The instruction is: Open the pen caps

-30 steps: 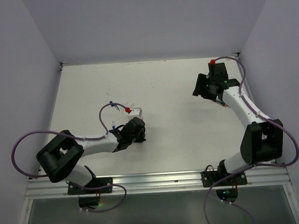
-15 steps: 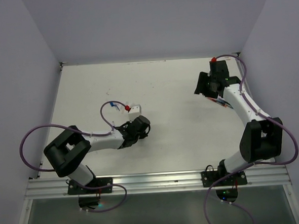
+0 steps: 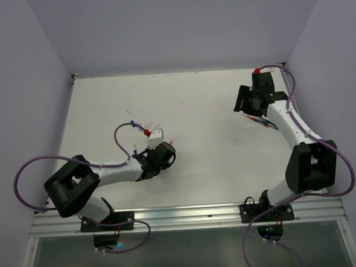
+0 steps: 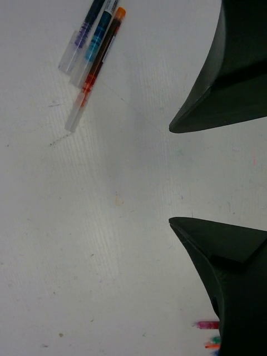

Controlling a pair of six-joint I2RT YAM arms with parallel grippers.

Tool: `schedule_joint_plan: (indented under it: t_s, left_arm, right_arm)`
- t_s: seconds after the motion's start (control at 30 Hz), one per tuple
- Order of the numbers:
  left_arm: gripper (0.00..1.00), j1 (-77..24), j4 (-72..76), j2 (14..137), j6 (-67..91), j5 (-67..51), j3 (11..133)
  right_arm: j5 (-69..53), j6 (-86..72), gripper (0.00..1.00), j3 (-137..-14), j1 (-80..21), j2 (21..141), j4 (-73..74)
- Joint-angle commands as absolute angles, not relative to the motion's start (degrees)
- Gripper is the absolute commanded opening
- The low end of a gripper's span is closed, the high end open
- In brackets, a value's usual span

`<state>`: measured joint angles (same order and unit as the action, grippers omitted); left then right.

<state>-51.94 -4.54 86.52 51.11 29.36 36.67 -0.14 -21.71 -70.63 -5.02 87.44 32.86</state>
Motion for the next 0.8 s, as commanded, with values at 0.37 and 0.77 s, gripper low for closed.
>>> schedule_joint_plan:
  t_s: [0.37, 0.77]
  left_arm:
    - [0.6, -56.07, -14.07, 76.12, 39.56, 22.07, 42.8]
    - [0.69, -56.16, -3.35, 71.28, 30.77, 10.03, 42.63]
  right_arm:
    - [7.03, -15.38, 0.72, -72.24, -2.64, 96.85, 29.62]
    - [4.83, -13.1, 0.72, -68.91, 1.93, 102.47, 21.1]
